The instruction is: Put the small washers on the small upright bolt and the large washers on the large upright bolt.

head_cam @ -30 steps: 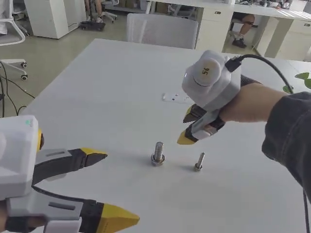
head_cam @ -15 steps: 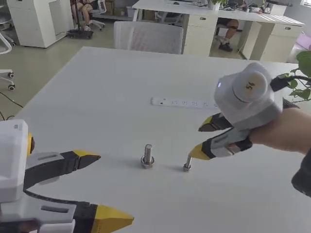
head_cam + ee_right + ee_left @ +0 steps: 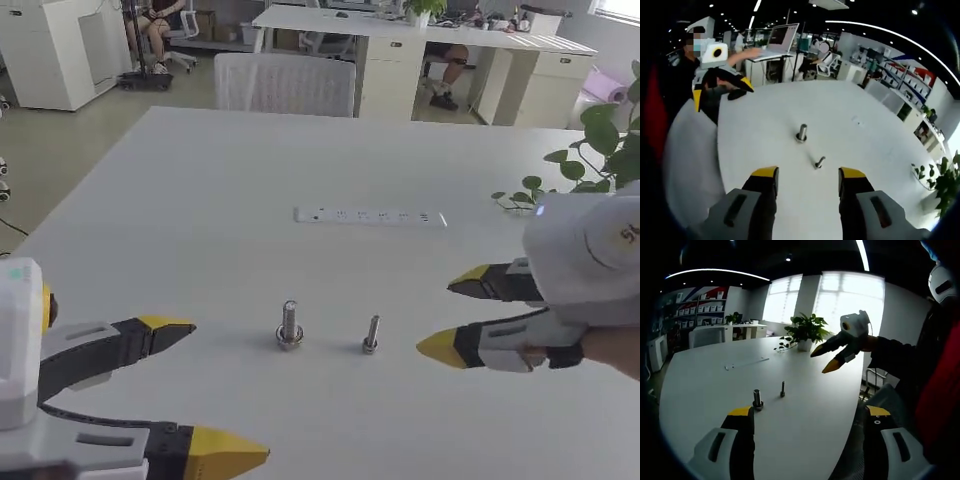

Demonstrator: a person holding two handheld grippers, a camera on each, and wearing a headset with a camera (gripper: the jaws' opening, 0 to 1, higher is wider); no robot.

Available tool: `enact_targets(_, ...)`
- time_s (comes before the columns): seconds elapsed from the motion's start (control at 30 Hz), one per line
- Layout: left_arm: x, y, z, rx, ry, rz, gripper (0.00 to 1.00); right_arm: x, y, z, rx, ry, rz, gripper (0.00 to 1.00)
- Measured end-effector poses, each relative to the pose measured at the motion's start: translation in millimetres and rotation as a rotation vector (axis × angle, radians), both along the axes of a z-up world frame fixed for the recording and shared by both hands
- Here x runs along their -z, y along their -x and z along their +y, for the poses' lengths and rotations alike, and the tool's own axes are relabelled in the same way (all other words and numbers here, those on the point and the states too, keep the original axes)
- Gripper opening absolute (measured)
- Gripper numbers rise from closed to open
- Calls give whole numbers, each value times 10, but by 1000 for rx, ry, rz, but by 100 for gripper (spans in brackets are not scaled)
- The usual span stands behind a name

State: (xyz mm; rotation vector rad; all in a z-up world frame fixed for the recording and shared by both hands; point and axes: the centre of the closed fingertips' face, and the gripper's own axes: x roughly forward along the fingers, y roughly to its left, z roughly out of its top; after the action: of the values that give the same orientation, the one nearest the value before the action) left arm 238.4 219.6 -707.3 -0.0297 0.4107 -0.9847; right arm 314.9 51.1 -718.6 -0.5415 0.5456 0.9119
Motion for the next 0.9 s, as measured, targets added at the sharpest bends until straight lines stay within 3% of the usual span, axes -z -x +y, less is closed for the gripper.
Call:
enact_targets(0.1, -10, -4, 16, -11, 8, -3, 91, -19, 69, -37, 22, -30, -1, 54)
enact_targets(0.13, -23, -5, 22, -17, 16, -6, 91, -43, 88, -32, 40, -67, -7, 57)
enact_targets(0.43, -36, -9, 71, -48, 33, -9, 93, -102, 249, -80, 94, -154, -26, 75)
enact_targets(0.67, -22, -3, 78, -59, 42, -6, 96, -139, 258, -131, 158, -215, -40, 98)
enact_targets(0.77, -18, -15, 94, -70, 46, -2, 100, -111, 311, -128, 158, -229, -4, 100)
enact_targets(0.9, -1, -30, 130, -76, 43, -2, 100, -96, 342, -130, 154, -230, 3, 100)
